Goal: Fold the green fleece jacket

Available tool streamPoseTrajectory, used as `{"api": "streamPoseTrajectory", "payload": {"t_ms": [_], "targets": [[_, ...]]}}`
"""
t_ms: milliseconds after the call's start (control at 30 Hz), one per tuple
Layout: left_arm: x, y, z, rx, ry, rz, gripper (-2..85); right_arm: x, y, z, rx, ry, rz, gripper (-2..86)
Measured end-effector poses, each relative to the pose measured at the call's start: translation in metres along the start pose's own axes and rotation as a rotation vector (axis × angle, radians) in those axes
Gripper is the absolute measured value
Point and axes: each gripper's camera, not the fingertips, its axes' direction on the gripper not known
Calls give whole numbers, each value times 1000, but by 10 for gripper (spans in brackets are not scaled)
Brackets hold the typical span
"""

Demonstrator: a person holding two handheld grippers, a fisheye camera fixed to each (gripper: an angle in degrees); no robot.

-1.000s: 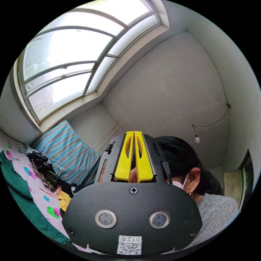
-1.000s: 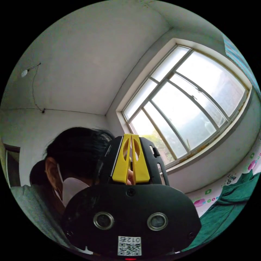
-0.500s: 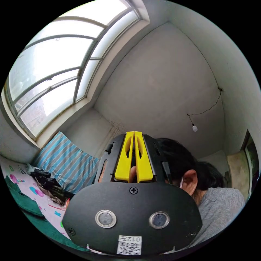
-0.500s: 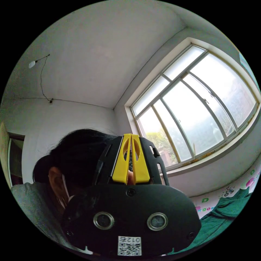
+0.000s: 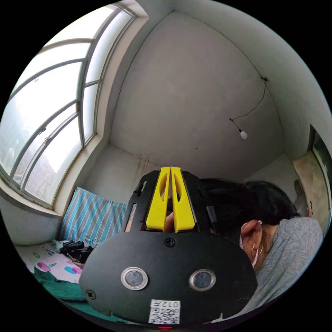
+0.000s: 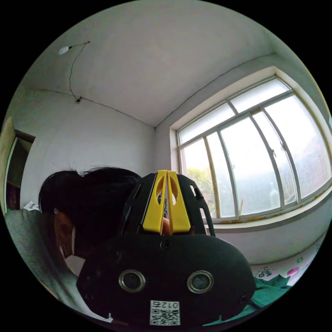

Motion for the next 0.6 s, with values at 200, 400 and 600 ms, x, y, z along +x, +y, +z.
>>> {"api": "streamPoseTrajectory", "payload": {"t_ms": [200,400,600], "targets": [[-51,8,-7,65,-192,-100,5,41,12,9,69,139,79,-9],[-172,37,-46,-311,-695,-324,8,133,65,8,-152,352,389,-9],[-321,117,-149,-804,-957,-774,11,220,171,16,-811,669,532,-6]]}}
